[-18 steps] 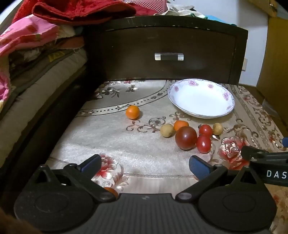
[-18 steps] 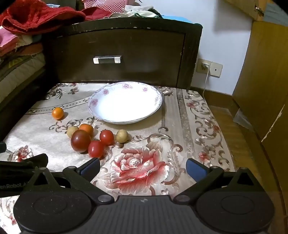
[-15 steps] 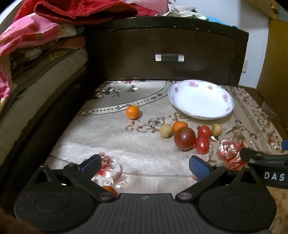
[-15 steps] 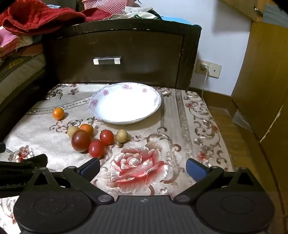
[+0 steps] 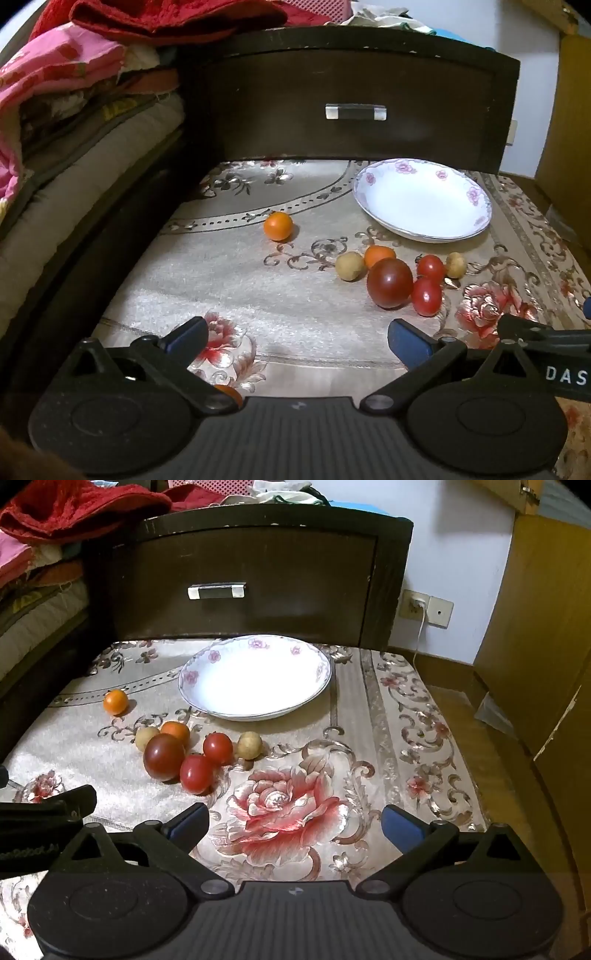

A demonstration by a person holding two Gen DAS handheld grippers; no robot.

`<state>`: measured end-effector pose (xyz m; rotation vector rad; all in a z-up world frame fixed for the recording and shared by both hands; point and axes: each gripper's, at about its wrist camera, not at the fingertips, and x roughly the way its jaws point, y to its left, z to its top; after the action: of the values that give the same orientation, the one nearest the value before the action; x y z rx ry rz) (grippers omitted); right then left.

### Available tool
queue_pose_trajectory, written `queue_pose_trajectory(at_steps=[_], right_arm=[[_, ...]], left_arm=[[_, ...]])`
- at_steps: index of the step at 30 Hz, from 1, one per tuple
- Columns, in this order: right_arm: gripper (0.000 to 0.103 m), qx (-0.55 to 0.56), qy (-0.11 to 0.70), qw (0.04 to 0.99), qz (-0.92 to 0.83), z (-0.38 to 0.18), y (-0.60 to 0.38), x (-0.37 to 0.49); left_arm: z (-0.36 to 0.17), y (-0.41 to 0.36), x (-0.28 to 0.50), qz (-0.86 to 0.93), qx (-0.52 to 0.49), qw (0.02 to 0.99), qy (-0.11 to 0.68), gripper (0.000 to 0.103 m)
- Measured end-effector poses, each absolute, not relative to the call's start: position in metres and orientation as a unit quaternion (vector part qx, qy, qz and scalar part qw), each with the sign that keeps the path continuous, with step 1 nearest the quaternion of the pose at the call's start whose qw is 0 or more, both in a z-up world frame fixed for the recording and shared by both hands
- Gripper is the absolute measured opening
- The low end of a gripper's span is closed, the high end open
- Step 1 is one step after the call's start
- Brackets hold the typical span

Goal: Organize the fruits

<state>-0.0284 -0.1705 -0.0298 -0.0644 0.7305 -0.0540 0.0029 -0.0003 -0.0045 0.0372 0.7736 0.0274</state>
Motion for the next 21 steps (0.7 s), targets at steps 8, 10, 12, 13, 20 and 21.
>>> queue_pose_trajectory(at_steps=[8,10,12,13,20,21], right_arm=[[0.096,-0.026,0.361,0.932,-0.018,-0.033,-0.169,-0.026],[0.096,-0.023,0.364,0.931,-0.016,-0.034,-0.169,-0.025],[0.096,-0.021,0.368,0.930,-0.016,-0.036,-0.170,-0.023],[0.096,-0.021,0.369,0.929,-0.016,-0.036,-0.169,-0.023],[0.096,-0.019,0.377,0.926,-0.018,-0.041,-0.170,-0.020],[0.096,-0.019,0.378,0.925,-0.019,-0.041,-0.170,-0.020]], left_arm=[[-0.010,-0.002,0.007,0.019,0.026,0.923,0.384,0.103],[-0.011,-0.002,0.008,0.019,0.027,0.922,0.387,0.103],[-0.012,-0.003,0.009,0.020,0.028,0.920,0.389,0.103],[-0.013,-0.004,0.010,0.020,0.029,0.920,0.390,0.103],[-0.014,-0.009,0.010,0.023,0.051,0.921,0.386,0.103],[-0.014,-0.009,0.010,0.023,0.052,0.921,0.385,0.103]])
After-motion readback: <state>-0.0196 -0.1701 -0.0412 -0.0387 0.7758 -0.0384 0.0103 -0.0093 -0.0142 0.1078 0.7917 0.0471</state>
